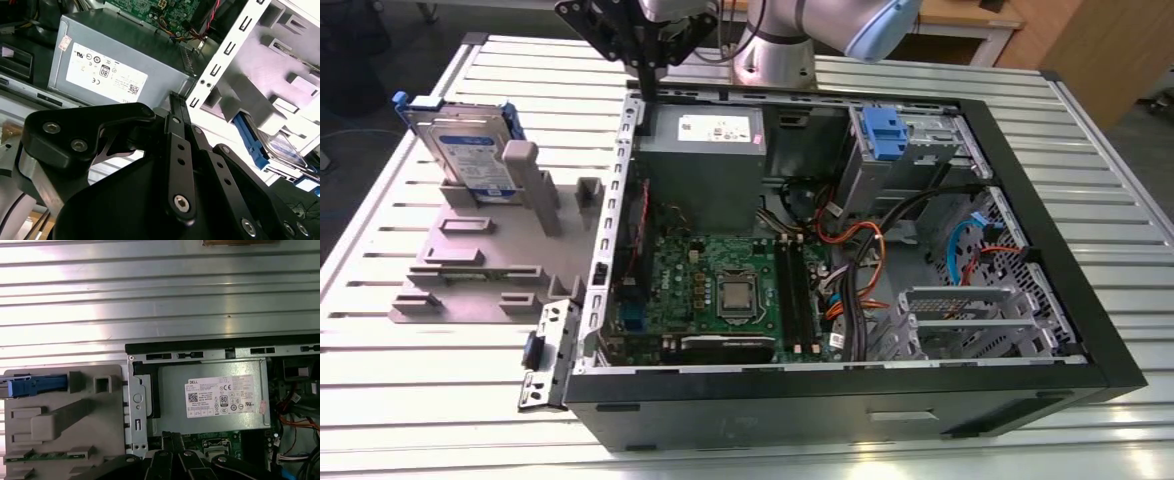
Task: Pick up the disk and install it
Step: 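Reach for the disk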
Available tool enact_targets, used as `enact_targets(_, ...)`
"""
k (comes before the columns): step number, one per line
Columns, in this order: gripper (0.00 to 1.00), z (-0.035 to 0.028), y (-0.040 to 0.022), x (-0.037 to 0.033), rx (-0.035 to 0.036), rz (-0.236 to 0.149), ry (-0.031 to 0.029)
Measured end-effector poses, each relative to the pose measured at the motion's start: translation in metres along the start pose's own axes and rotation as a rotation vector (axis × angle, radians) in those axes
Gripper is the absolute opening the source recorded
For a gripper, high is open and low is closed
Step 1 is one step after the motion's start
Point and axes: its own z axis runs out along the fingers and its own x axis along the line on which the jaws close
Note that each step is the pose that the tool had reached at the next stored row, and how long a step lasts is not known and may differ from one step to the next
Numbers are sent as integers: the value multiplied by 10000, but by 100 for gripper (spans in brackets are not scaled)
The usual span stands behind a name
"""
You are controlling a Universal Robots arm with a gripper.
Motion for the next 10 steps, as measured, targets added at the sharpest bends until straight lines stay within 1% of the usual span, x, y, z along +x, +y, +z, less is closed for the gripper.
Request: enact_targets(10,11,4,9,123,1,1,0)
